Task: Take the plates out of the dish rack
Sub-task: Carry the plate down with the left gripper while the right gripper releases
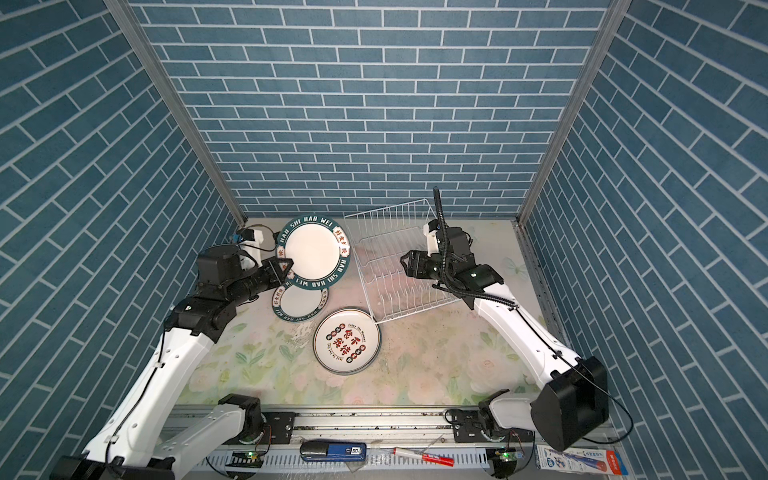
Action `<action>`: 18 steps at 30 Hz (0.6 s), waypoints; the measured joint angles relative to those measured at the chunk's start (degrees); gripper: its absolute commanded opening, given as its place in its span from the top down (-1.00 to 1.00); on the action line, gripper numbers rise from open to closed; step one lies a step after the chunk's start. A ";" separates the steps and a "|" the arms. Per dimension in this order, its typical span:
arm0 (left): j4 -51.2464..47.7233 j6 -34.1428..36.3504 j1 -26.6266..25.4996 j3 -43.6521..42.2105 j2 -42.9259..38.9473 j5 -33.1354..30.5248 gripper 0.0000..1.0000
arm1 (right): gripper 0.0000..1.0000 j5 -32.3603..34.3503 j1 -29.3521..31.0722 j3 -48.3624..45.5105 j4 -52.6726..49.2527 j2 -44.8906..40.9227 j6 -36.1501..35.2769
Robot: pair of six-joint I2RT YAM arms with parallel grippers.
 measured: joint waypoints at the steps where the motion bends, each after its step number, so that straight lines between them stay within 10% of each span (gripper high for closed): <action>1: -3.74 0.57 0.63 0.76 -0.42 -1.64 1.00 | -0.45 1.95 0.00 0.20 -1.51 -0.35 -0.87; 18: -33.88 -2.40 4.09 0.24 -13.55 -7.08 1.00 | -0.54 13.68 0.02 -2.03 -10.03 -3.63 -5.84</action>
